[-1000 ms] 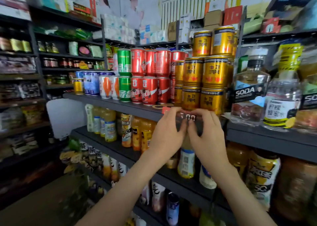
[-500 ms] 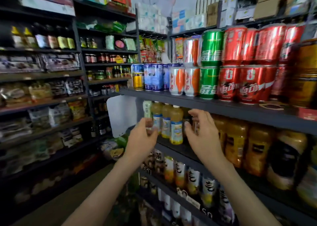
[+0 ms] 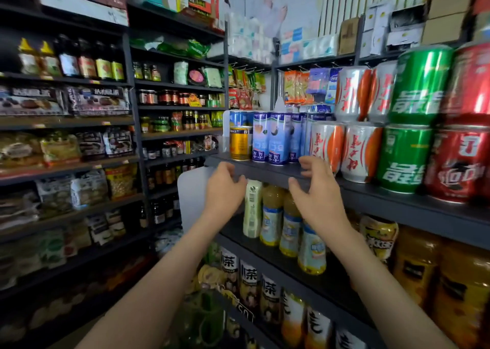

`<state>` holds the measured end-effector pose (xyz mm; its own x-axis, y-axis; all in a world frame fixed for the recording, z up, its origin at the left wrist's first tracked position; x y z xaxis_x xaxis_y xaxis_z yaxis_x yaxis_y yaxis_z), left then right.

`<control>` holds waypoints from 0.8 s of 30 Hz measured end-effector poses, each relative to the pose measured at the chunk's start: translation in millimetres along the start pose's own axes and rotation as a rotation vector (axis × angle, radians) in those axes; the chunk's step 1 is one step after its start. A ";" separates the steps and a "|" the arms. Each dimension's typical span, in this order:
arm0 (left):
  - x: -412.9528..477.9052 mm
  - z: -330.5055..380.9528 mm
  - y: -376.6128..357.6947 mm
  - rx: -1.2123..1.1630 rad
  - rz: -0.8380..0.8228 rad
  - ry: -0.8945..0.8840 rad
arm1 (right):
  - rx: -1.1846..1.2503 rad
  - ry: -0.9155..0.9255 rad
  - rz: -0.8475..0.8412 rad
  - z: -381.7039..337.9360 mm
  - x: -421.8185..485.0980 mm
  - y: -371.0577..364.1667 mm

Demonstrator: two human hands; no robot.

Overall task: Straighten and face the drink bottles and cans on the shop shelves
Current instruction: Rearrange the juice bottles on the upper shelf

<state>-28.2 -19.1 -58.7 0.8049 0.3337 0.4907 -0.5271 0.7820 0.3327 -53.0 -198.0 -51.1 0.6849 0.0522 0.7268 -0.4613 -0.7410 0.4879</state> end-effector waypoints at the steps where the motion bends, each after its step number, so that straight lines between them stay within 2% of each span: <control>1: 9.9 -2.8 0.5 -0.003 0.006 -0.005 | 0.007 0.006 -0.006 -1.5 6.2 -7.7; 7: 101.1 -24.6 -2.0 -0.040 0.035 0.002 | 0.001 0.009 -0.030 -7.8 49.0 -61.3; 14: 183.5 -41.0 -30.0 -0.094 -0.081 -0.012 | -0.090 -0.057 0.017 4.6 77.4 -81.1; 20: 169.1 -42.2 -18.2 -0.217 0.094 -0.108 | -0.131 -0.067 0.103 -7.6 84.0 -86.1; 24: 137.0 -25.7 -8.8 -0.308 0.192 -0.250 | -0.041 -0.119 0.072 -24.0 83.1 -87.1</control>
<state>93.8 33.3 -15.1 0.5893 0.3804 0.7127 -0.5243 0.8513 -0.0208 30.6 -113.1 -21.6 0.7100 -0.0820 0.6994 -0.5329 -0.7119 0.4575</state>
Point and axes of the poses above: each hand's wrist, its own x-axis towards the middle knuckle, its own y-axis out of the back of the hand, z = x × y, the point moved 1 cm from there along x, towards the middle knuckle, and after that the axes turned 8 degrees about -x, right-handed, at the moved point
